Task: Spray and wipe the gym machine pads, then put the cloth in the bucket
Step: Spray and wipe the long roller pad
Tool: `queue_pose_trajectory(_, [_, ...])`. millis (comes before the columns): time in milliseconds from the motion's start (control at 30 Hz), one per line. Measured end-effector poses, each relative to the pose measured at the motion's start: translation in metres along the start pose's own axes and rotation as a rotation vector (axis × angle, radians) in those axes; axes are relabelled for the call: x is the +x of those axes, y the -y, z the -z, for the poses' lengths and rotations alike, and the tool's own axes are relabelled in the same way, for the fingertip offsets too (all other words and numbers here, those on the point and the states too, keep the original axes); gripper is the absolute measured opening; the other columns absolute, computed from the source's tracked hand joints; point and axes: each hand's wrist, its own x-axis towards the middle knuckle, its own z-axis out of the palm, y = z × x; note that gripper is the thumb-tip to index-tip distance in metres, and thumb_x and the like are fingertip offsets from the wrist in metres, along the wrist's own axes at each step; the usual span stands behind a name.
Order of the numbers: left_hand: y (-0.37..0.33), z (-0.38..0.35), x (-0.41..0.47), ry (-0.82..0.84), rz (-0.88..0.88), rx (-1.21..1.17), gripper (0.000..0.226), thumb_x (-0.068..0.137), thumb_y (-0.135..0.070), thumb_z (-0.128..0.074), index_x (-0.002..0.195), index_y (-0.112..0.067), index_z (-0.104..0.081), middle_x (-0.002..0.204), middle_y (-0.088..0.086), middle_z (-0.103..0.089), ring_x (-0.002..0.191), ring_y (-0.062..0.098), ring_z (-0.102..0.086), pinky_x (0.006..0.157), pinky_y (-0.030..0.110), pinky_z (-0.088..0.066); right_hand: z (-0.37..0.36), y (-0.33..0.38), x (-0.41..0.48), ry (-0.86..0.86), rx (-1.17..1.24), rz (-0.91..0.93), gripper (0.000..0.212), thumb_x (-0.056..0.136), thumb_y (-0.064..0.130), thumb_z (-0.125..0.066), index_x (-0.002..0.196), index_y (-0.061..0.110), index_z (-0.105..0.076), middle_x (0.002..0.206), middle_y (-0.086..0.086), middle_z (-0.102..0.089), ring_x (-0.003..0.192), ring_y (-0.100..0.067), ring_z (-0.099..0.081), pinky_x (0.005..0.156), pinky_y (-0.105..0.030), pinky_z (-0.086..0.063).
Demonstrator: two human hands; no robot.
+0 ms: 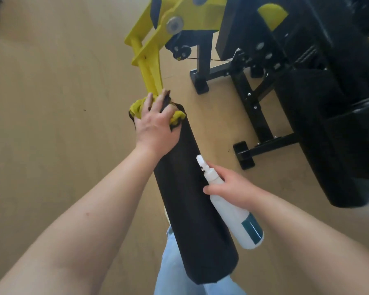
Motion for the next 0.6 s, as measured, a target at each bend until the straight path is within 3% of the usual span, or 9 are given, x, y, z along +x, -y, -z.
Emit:
queue_pose_trajectory(133, [-0.021,-0.012,-0.073,-0.038,0.042,-0.002,0.024,0.085,-0.047,-0.061,0.088,-0.024,-0.068,0.167,-0.007,-0.027,0.137,0.031,-0.030,0.102,0.055,-0.035,-0.004,-0.015,-0.007,0.028,0.162,-0.084,0.038,0.091,0.027,-0.072,0.127,0.039,-0.065,0.105,0.007,-0.072,0.097,-0.012,-0.069,0.090,-0.036,-0.056])
queue_pose_trajectory(233, [-0.043,-0.023,-0.127,-0.032,0.073,-0.041,0.027,0.081,-0.049,-0.058,0.088,-0.027,-0.072,0.151,-0.008,-0.040,0.127,0.029,-0.031,0.107,0.053,-0.032,-0.010,-0.027,-0.019,0.066,0.248,-0.096,0.012,0.092,0.018,-0.071,0.098,0.028,-0.068,0.084,-0.001,-0.069,0.078,-0.018,-0.067,0.077,-0.036,-0.054])
queue_pose_trajectory(300, [-0.055,-0.028,-0.156,0.002,0.084,-0.029,0.033,0.078,-0.052,-0.053,0.090,-0.029,-0.074,0.136,-0.007,-0.048,0.124,0.028,-0.032,0.101,0.053,-0.035,-0.015,-0.032,-0.027,0.075,0.265,-0.072,0.012,0.092,0.016,-0.070,0.096,0.027,-0.067,0.079,0.001,-0.067,0.072,-0.016,-0.066,0.071,-0.033,-0.053])
queue_pose_trajectory(400, [-0.072,-0.033,-0.195,0.046,0.094,-0.025,0.034,0.078,-0.052,-0.052,0.089,-0.029,-0.074,0.130,-0.007,-0.051,0.122,0.026,-0.033,0.096,0.051,-0.036,-0.022,-0.044,-0.041,0.114,0.278,-0.039,0.016,0.086,0.016,-0.071,0.097,0.026,-0.068,0.078,0.002,-0.069,0.069,-0.013,-0.068,0.068,-0.032,-0.056])
queue_pose_trajectory(500, [-0.086,-0.042,-0.236,0.057,0.113,-0.030,0.036,0.078,-0.051,-0.050,0.091,-0.028,-0.075,0.129,-0.006,-0.053,0.120,0.027,-0.034,0.097,0.051,-0.036,-0.029,-0.064,-0.059,0.157,0.230,-0.031,0.029,0.071,0.021,-0.069,0.091,0.042,-0.071,0.083,0.001,-0.070,0.076,-0.016,-0.068,0.072,-0.036,-0.056])
queue_pose_trajectory(600, [-0.099,-0.052,-0.277,0.075,0.125,-0.047,0.035,0.077,-0.051,-0.052,0.089,-0.028,-0.075,0.127,-0.007,-0.055,0.118,0.028,-0.037,0.095,0.051,-0.038,-0.032,-0.084,-0.077,0.209,0.145,-0.025,0.041,0.082,0.016,-0.072,0.096,0.055,-0.067,0.091,-0.001,-0.071,0.080,-0.017,-0.070,0.070,-0.032,-0.059])
